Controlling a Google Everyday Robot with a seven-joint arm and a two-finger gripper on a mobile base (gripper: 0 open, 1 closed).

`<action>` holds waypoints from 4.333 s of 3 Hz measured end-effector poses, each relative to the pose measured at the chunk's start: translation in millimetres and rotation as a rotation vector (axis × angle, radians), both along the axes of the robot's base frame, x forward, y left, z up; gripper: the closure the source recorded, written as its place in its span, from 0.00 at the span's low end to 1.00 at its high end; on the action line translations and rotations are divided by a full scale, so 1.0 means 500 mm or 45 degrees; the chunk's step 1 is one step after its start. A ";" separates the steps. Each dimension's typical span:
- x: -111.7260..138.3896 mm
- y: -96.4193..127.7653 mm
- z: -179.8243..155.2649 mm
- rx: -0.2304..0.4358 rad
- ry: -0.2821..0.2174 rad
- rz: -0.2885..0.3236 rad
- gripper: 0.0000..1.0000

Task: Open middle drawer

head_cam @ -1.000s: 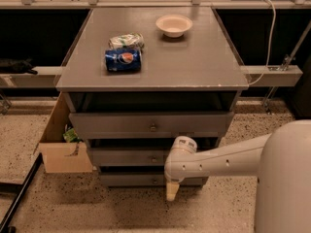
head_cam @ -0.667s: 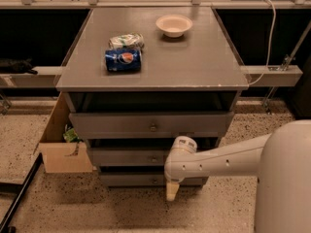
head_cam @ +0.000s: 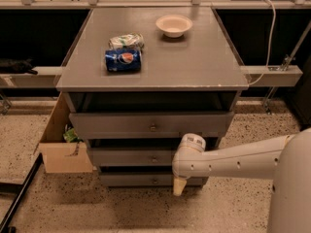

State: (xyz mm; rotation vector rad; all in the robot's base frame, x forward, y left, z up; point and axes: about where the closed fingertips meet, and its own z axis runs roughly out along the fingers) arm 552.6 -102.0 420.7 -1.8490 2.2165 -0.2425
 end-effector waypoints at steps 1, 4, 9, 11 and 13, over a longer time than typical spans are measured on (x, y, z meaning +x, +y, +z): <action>0.000 0.000 0.000 0.000 0.000 0.000 0.00; 0.017 0.031 -0.003 -0.062 -0.075 -0.030 0.00; 0.004 0.035 0.015 0.100 -0.326 -0.072 0.00; 0.014 0.116 0.030 0.165 -0.385 0.405 0.00; 0.105 0.109 0.055 0.143 -0.487 0.315 0.00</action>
Offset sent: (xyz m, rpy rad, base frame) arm -0.0175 -0.0069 0.0023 -0.0210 -0.0600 -0.0231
